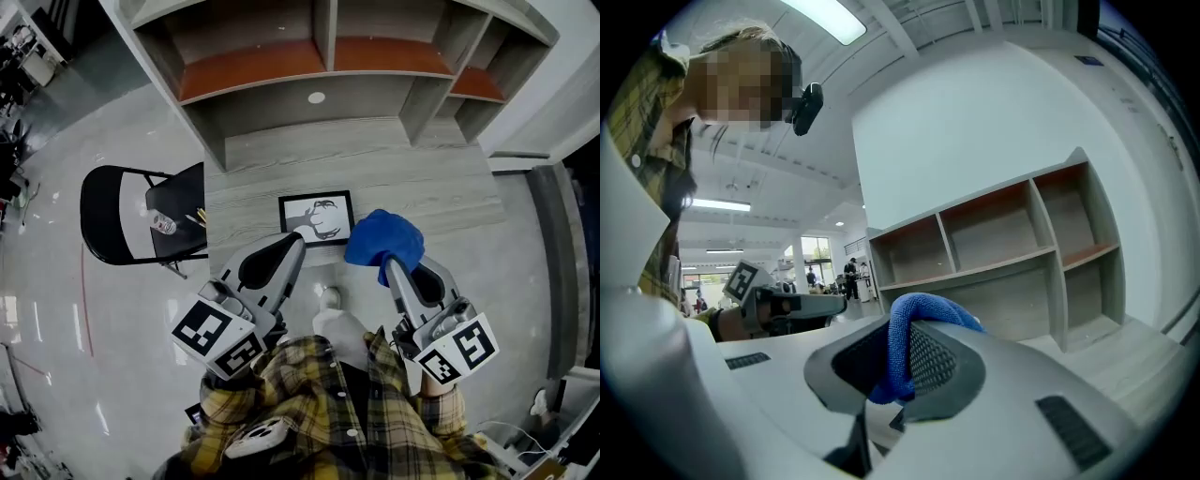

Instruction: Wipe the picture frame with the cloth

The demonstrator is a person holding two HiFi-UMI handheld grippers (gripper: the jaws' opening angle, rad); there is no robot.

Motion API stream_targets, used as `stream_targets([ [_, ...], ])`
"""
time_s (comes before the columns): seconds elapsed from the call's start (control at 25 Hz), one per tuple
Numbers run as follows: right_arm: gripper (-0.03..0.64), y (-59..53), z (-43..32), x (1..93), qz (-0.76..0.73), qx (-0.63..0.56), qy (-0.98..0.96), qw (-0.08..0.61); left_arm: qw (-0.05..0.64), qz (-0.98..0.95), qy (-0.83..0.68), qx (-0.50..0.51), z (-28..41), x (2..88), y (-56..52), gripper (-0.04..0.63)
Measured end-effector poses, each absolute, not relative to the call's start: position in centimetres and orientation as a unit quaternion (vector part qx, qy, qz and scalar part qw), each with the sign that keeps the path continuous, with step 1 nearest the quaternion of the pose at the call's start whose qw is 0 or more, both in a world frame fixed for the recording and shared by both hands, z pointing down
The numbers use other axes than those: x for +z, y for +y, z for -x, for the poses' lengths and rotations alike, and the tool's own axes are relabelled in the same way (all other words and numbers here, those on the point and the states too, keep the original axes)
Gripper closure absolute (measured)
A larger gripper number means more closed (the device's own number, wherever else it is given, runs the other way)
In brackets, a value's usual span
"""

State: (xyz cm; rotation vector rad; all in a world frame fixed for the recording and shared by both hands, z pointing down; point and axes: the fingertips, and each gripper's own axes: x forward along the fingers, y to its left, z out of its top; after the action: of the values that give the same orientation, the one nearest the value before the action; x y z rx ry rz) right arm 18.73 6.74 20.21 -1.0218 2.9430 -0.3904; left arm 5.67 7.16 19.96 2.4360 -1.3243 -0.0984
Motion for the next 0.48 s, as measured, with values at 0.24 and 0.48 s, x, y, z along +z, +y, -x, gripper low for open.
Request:
stream_targets([
  [0.24,0.570,1.9,-17.5,19.8,0.296,-0.133,0.946,-0.004,0.198,-0.843,-0.499,-0.026,-4.1,20.7,2.9,0.591],
  [0.48,0.571,-1.0,-14.8,21.1,0.287,-0.151,0.946,-0.021,0.210,-0.838,-0.504,-0.011,-1.2,22.1,-0.4,0.591],
])
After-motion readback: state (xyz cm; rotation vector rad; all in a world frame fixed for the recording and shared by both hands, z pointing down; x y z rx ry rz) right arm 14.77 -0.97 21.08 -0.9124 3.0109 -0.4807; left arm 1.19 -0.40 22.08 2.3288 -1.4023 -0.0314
